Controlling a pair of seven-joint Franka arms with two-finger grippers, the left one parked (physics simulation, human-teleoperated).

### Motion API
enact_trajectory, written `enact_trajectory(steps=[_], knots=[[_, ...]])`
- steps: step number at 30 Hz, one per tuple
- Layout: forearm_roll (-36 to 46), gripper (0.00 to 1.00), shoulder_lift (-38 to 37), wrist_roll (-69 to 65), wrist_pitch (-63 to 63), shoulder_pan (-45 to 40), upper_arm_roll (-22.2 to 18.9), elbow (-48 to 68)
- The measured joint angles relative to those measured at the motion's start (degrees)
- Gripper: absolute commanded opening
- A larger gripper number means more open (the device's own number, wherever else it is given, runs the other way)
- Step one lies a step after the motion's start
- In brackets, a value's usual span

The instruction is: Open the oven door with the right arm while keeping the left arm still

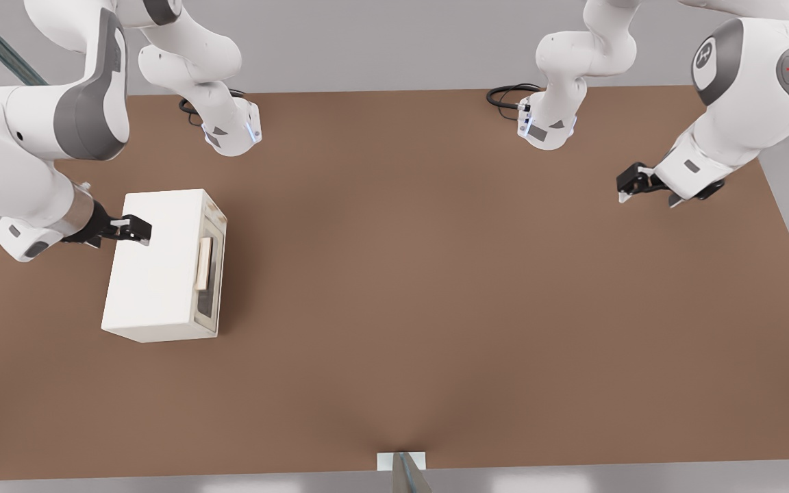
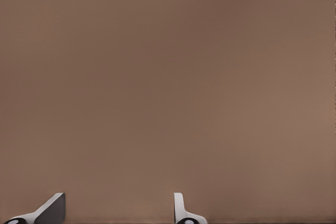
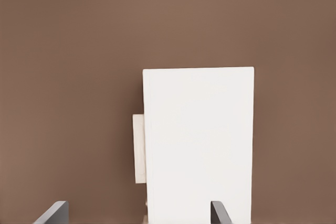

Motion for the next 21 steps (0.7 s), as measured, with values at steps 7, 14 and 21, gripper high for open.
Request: enact_trajectory(steps=[7, 14, 21], knots=[[-10.14, 0.21, 21.05, 2.63, -1.54, 13.78, 0.33, 4.66], [-30.91, 0.21, 31.27, 7.2, -4.46, 23.56, -6.24, 9.52], [-35.57, 0.21, 35.26, 12.56, -5.5, 23.53, -6.64, 9.28]])
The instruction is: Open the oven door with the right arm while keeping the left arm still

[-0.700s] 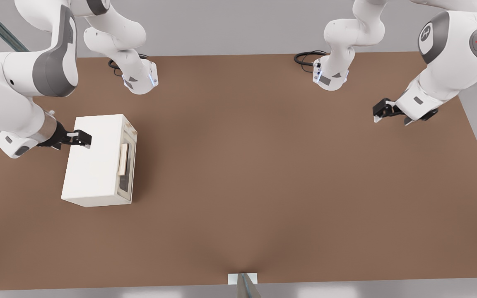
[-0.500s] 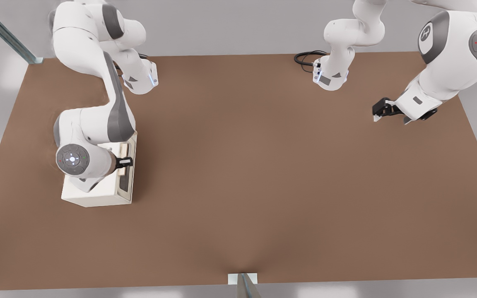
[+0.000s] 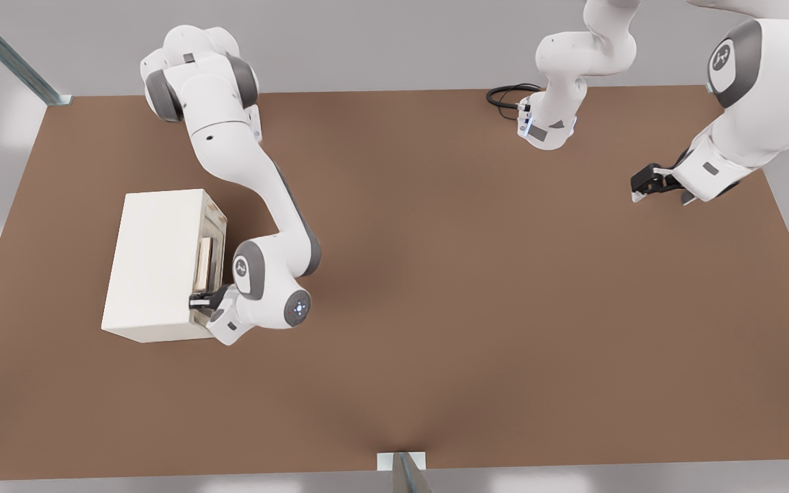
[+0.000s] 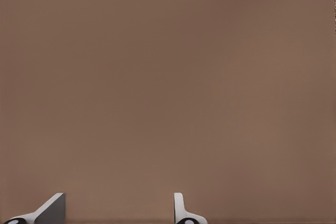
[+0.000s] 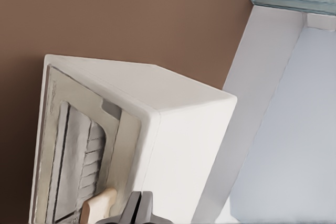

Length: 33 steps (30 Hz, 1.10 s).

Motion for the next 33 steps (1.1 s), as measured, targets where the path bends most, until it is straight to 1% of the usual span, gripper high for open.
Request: enact_trajectory(steps=[4, 7, 9, 16, 26, 30, 33], knots=[[-0.33, 0.21, -0.19, 2.2, -0.34, 0.3, 0.17, -1.4], [-0.5, 0.21, -7.89, 3.61, 0.37, 1.3, 1.3, -10.78], [-0.61, 0.21, -9.8, 4.52, 0.89, 1.72, 1.54, -14.34], [-0.95, 0.21, -9.3, 7.71, 3.56, 2.55, 1.91, -18.07], [-1.16, 0.21, -9.09, 10.64, 4.27, 2.57, 1.88, -21.78], [-1.26, 0.21, -9.01, 11.42, 4.25, 2.79, 1.91, -21.96], [-0.92, 0.21, -8.73, 12.01, 4.3, 3.31, 2.38, -19.77]])
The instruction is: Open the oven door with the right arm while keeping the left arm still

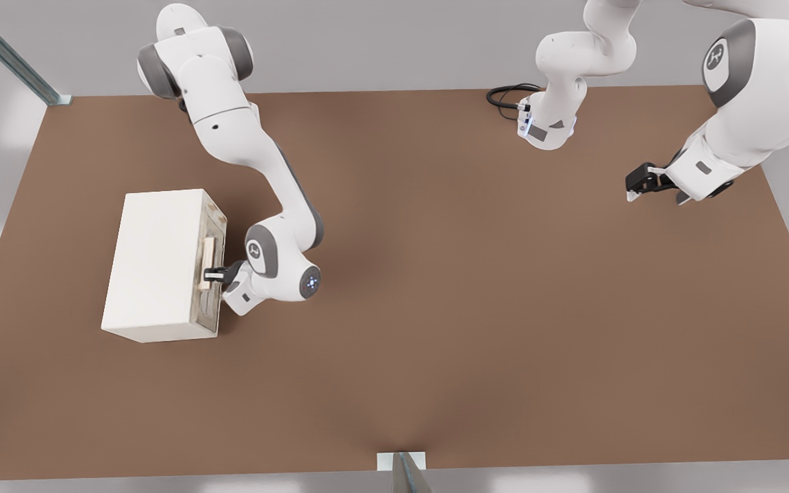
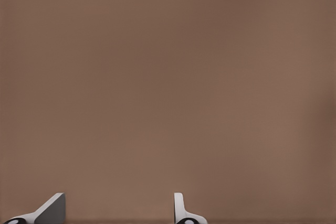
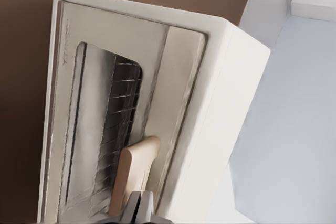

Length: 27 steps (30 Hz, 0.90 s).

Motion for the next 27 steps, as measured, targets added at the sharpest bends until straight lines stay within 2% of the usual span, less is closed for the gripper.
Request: enact_trajectory(steps=[3, 6, 7, 8, 11, 14, 27], knots=[[3.68, 0.21, 0.72, 1.61, 0.04, -0.23, 0.81, 6.21], [17.42, 0.21, -10.41, 1.08, 1.29, -11.17, 0.94, 7.94], [22.73, 0.32, -14.51, 0.04, 1.68, -16.0, 0.86, 8.0], [26.8, 1.0, -18.13, -1.05, 1.89, -19.24, 0.8, 7.96], [34.87, 1.0, -22.88, -4.29, 2.58, -22.78, 1.04, 7.57], [38.96, 1.0, -24.68, -7.12, 3.02, -23.8, 1.87, 8.63], [41.39, 1.0, -25.23, -17.34, 3.49, -24.52, 2.03, 9.24]])
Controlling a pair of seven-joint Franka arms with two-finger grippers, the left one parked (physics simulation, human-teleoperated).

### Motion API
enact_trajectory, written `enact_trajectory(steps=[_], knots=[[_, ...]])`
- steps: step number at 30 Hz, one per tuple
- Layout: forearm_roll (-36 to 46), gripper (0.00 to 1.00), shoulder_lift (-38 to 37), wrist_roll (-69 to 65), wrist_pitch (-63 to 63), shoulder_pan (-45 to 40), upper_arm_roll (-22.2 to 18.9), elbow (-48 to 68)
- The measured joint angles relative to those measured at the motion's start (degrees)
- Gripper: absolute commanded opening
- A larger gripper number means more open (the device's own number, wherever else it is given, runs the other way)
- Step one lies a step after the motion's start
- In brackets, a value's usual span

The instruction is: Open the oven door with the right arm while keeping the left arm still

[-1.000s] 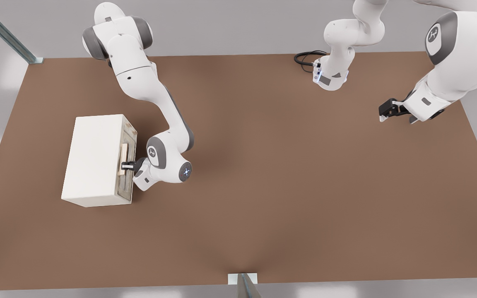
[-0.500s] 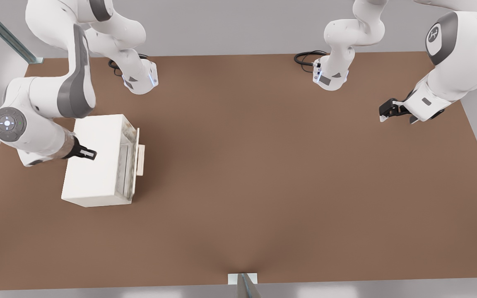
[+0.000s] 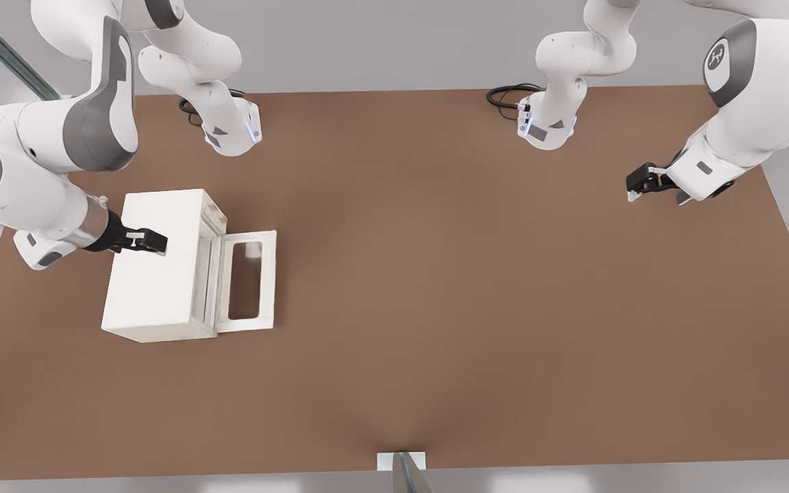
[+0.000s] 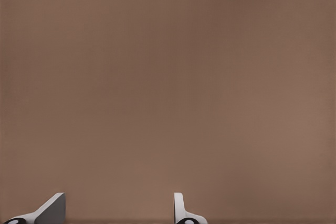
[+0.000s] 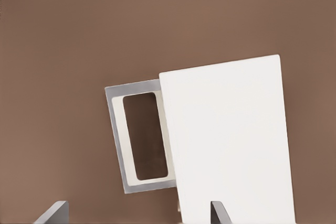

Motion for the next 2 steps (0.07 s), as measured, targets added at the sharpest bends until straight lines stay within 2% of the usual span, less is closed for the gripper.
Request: enact_trajectory(steps=[2], knots=[[0.01, 1.0, 0.0, -1.03, 0.02, -0.02, -0.04, -0.04]])
